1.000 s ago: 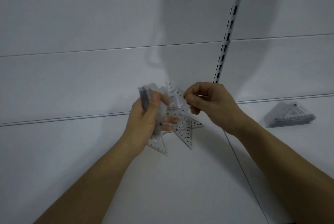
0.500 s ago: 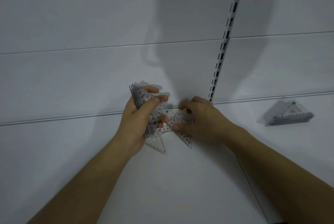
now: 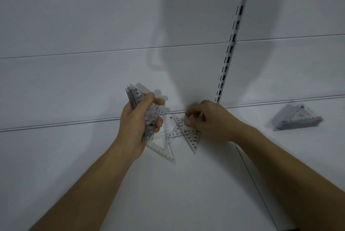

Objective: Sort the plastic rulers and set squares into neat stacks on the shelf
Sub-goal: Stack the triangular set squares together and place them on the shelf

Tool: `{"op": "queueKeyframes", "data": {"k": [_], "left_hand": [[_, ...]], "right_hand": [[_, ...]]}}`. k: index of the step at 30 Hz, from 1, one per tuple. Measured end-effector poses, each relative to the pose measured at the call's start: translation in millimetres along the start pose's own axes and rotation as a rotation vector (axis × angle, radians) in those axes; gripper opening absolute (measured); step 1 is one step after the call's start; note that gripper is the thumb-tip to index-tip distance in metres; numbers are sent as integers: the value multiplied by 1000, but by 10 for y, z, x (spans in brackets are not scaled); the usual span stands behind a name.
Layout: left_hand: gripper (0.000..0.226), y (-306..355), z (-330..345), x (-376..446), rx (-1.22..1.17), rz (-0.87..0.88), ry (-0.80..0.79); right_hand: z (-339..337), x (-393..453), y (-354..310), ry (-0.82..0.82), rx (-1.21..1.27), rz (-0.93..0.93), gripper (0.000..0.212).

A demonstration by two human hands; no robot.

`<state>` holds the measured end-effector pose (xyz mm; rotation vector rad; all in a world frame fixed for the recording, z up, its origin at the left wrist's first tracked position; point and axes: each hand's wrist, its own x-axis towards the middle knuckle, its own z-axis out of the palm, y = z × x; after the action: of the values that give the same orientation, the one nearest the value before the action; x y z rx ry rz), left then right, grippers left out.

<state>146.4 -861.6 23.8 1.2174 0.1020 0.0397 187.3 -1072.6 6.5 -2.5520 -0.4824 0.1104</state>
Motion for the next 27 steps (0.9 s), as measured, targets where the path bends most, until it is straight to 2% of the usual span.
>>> {"op": "queueKeyframes", "data": {"k": [2, 4, 11, 14, 17, 19, 23, 25, 27], "left_hand": [[22, 12, 5, -15, -2, -1, -19], [28, 26, 20, -35, -8, -3, -43], [35, 8, 51, -56, 37, -3, -84], [36, -9, 54, -57, 50, -27, -106], [28, 3, 43, -62, -58, -169, -191], [22, 21, 47, -73, -175, -253, -279], [30, -25, 60, -68, -189, -196, -262], [37, -57, 75, -84, -150, -169, -257], [41, -83, 104, -113, -107, -160, -276]], "right_hand": [[-40, -23, -13, -98, -82, -25, 62], [-68, -38, -43, -121, -145, -9, 68], [-138, -53, 9, -135, -3, 90, 56], [-144, -18, 69, 46, 128, 104, 25], [-198, 9, 99, 239, 282, 90, 5], [-244, -15, 62, 301, 522, 50, 5], [-227, -87, -104, 309, 1038, 15, 13], [-170, -106, -178, 286, 1161, 32, 17], [-87, -118, -225, 282, 1097, 16, 20]]}}
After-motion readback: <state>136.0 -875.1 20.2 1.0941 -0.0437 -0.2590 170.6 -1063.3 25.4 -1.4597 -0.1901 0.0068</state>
